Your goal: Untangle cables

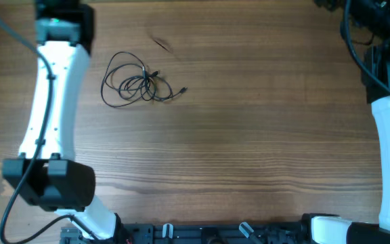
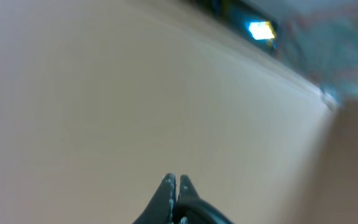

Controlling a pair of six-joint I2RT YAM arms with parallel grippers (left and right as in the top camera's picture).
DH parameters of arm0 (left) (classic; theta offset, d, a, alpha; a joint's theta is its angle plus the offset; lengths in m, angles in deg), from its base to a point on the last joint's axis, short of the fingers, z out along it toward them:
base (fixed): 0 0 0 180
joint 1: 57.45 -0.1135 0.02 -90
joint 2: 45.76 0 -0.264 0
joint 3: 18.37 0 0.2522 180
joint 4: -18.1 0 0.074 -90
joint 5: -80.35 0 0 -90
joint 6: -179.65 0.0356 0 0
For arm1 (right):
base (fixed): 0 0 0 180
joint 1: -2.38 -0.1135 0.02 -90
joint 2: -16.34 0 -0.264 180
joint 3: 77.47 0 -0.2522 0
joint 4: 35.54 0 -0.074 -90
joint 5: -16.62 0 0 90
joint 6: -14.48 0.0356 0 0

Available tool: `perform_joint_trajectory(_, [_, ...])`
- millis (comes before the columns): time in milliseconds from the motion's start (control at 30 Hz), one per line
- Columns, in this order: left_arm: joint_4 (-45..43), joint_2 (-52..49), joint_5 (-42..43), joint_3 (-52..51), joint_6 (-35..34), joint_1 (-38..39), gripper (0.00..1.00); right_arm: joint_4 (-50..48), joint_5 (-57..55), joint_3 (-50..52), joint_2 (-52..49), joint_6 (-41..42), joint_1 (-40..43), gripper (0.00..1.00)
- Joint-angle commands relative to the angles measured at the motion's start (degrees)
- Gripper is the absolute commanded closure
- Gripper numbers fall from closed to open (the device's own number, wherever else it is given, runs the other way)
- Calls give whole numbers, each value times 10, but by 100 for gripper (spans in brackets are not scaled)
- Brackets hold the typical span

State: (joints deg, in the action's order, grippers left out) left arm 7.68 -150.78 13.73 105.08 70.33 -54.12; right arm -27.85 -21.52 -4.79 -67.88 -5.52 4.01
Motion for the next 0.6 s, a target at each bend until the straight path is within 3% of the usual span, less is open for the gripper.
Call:
perform_joint_trajectory(0, [-154,13,-96,10,-114,-85,96,80,22,-3,1,-127,3,6])
perform_joint_trajectory(67, [-90,14,-125,10,-103,-130,96,128,20,-3,1,-188,3,6])
perform_joint_trajectory(167, [80,-14,-126,10,-5,-181,96,152,23,-3,1,-219,3,8])
perform_joint_trajectory(300, [163,-104,-188,10,9,-257,96,177,23,-3,1,-236,2,9])
perform_joint_trajectory(367, [180,-138,-242,10,15,-283,96,208,23,-3,1,-258,2,9])
perform_joint_trajectory(500, [116,-202,-301,10,162,-310,96,299,18,-3,1,-324,2,11])
perform_joint_trajectory(567, [85,-222,-268,10,170,-325,96,336,9,-3,1,-341,2,11])
